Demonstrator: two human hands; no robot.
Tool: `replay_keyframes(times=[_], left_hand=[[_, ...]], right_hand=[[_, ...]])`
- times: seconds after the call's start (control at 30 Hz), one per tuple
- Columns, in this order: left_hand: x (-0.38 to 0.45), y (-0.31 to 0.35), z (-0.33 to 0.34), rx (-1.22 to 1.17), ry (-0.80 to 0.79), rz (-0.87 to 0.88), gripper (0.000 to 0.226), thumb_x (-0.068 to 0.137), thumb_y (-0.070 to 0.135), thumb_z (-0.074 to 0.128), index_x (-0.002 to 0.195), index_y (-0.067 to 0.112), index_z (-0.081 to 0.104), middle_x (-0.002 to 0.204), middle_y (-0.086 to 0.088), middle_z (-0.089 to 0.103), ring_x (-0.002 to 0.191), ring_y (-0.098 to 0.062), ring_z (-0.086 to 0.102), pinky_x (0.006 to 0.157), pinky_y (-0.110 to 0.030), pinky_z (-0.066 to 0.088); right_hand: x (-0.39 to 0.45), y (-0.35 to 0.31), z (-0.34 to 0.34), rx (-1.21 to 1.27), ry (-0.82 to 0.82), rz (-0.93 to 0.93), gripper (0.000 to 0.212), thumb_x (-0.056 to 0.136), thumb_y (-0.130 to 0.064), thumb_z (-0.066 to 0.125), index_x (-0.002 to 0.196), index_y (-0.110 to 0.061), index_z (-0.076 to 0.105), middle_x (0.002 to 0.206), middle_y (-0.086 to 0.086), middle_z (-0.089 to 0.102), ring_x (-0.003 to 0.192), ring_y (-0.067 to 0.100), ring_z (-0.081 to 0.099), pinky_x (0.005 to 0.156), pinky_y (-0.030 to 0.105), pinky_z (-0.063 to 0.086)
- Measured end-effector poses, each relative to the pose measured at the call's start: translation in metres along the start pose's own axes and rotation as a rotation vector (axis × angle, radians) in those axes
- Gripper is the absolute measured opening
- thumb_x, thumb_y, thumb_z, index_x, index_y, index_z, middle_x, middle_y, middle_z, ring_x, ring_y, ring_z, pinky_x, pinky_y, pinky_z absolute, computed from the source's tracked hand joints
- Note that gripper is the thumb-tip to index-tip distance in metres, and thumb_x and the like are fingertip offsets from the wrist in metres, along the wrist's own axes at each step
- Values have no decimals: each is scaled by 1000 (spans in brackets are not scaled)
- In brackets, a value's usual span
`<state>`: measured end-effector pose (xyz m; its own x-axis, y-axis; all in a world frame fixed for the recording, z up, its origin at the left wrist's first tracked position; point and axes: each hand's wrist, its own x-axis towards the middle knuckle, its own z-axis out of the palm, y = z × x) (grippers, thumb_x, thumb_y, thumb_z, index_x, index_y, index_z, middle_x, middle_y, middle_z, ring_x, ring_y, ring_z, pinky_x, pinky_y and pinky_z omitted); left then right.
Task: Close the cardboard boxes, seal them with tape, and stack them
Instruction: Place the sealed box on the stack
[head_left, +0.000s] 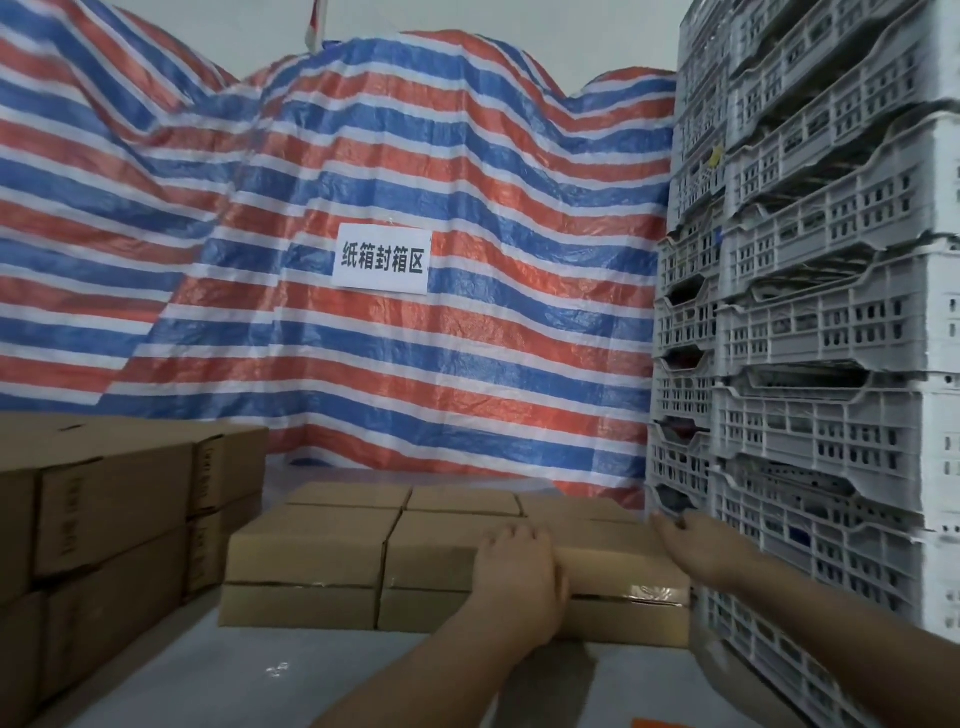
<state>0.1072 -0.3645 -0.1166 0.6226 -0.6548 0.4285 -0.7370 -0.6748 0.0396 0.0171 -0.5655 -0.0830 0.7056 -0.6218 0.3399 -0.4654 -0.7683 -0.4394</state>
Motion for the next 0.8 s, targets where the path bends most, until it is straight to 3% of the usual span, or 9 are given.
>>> replay_keyframes(times=[0.1,0.2,0.43,0.5,0.57,0.63,0.7,0.8], left_hand=[[-37,-5,-28,-42,14,36,40,98,45,41,126,18,50,125,-9,55,110,-27,52,96,-44,44],[-76,-10,-61,-102,55,61,26,99,40,42,105,19,56,104,-4,61,92,-22,56,81,-41,50],[-173,-47,-131,-231,155,11,30,102,32,44,75,24,56,74,2,58,67,-13,53,55,-25,38],[-201,-60,-149,-264,245,4,36,102,35,44,72,22,57,67,3,57,64,-12,55,55,-26,42],[-226,-71,-165,-271,323,14,43,102,40,43,68,20,59,63,3,58,61,-12,57,57,-29,46],[-250,-82,-180,-261,349,16,48,103,43,41,64,20,58,62,2,60,59,-13,58,60,-31,49],[-270,-92,-194,-297,350,-14,48,102,45,41,62,24,56,61,5,60,58,-9,58,60,-26,47],[-293,-111,-211,-320,380,-55,35,102,38,48,71,27,62,71,7,64,68,-9,62,70,-29,53]], right_hand=[[-23,-20,-11,4,16,-59,35,104,-49,37,83,-25,52,96,-1,62,73,6,51,53,18,30],[-55,-52,-21,61,18,-142,41,103,-44,43,76,-19,61,79,-2,64,70,9,56,54,22,35],[-171,-156,-38,421,182,-316,37,94,-21,54,68,5,59,63,14,58,62,20,52,55,28,34],[-209,-181,-43,531,233,-380,36,92,-17,54,60,0,54,56,10,51,58,16,46,55,30,34],[-243,-202,-45,639,250,-421,44,90,-13,54,47,-17,43,46,-5,38,48,7,38,50,26,31],[-274,-221,-42,713,231,-456,54,89,-10,54,39,-19,38,38,-11,32,39,4,36,42,14,30],[-296,-237,-35,768,188,-504,51,89,-9,54,41,-18,38,37,-10,33,38,4,37,41,9,30],[-314,-259,-23,803,109,-564,45,91,-11,56,46,-12,50,43,-4,40,44,5,40,50,18,40]])
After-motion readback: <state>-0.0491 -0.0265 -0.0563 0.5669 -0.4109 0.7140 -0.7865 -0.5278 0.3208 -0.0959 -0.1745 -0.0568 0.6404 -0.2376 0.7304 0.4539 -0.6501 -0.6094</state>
